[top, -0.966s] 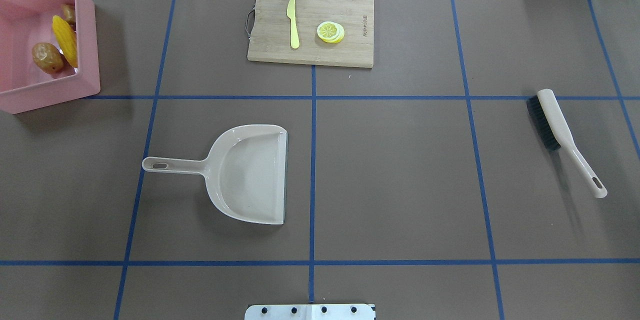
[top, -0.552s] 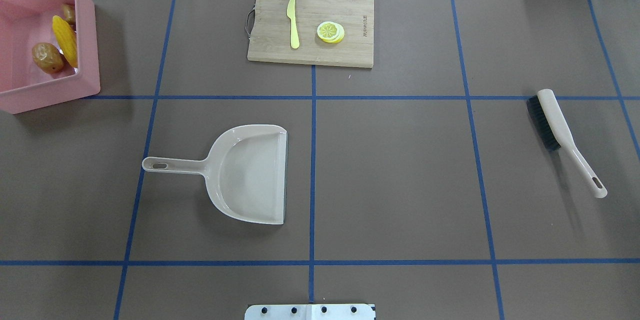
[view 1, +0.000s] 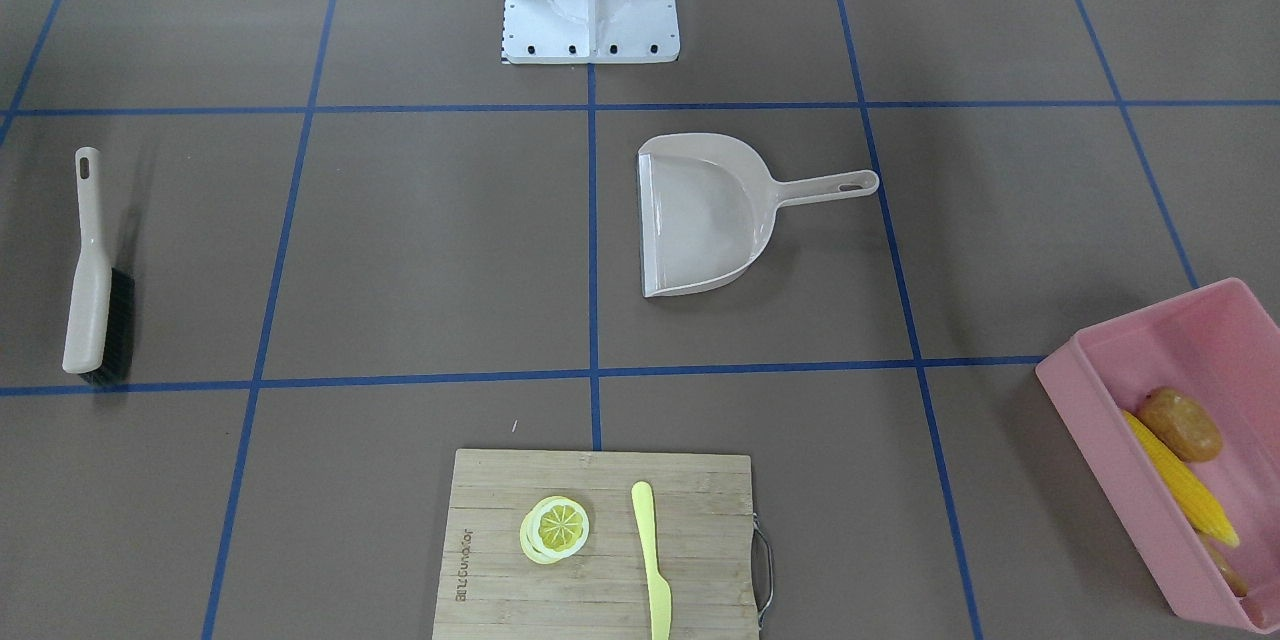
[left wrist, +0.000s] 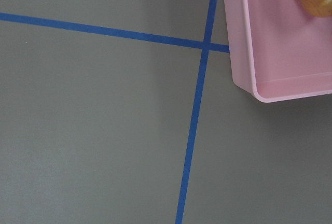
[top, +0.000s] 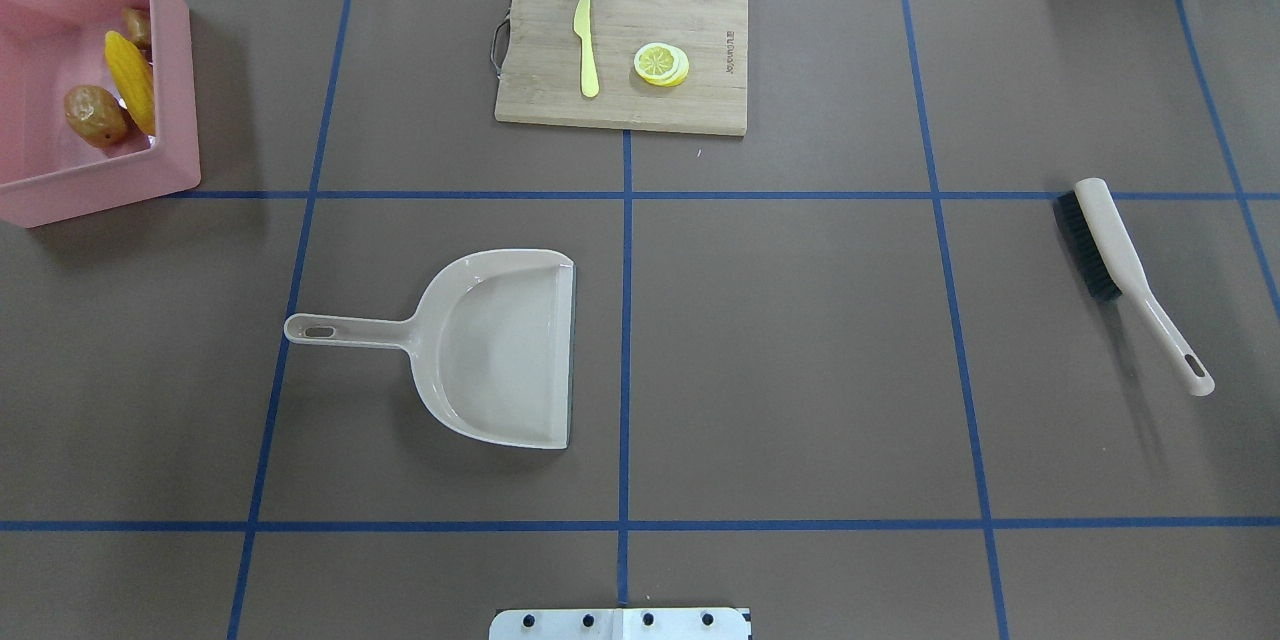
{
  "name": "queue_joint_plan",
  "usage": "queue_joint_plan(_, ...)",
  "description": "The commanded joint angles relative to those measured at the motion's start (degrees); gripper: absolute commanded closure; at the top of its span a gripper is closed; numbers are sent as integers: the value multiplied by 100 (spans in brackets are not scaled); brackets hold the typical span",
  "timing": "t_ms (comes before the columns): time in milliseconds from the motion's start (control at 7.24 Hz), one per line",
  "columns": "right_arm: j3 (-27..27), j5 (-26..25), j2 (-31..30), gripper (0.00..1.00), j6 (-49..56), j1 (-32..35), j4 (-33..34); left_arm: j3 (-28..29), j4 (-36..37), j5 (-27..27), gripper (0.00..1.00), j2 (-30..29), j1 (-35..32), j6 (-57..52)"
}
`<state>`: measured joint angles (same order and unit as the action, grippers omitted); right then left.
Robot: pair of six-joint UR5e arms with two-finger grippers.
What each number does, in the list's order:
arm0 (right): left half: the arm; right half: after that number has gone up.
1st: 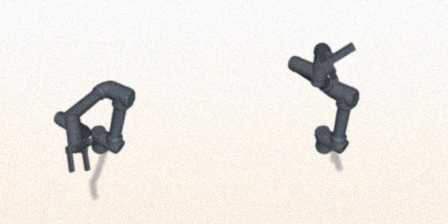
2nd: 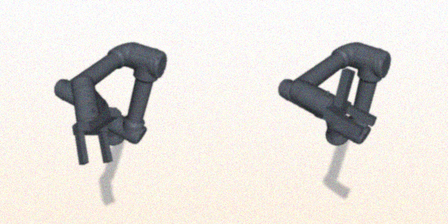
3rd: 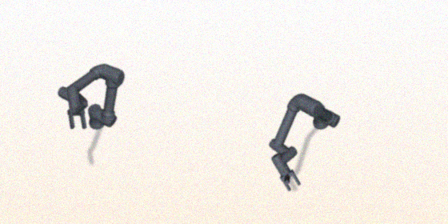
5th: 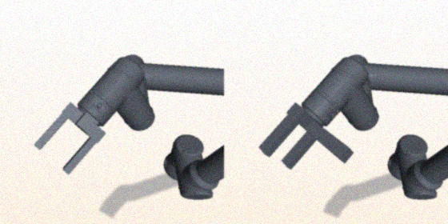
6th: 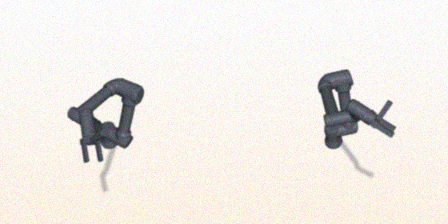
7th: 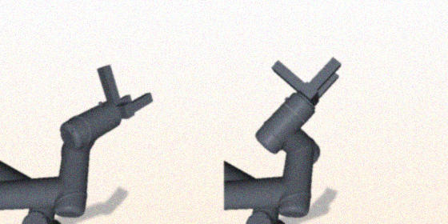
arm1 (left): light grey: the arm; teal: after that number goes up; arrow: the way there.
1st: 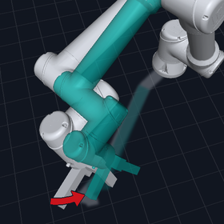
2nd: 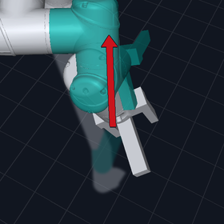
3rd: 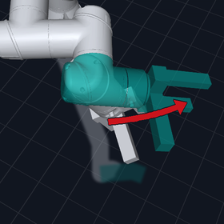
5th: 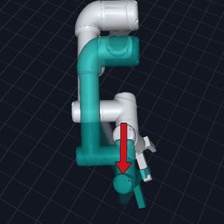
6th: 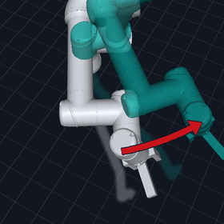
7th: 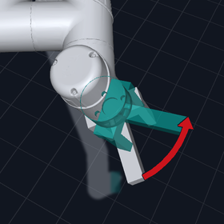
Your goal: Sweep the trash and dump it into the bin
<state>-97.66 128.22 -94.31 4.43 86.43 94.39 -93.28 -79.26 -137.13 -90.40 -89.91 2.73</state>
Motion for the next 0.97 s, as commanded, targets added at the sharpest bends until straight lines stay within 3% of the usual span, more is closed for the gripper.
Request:
queue_joint_plan(0, -8, 10, 0, 0, -3, 5, 0, -15, 7, -7, 1, 4, 0, 26)
queue_joint_plan(828, -52, 18, 0, 0, -3, 5, 0, 3, 16, 2, 1, 5, 0, 26)
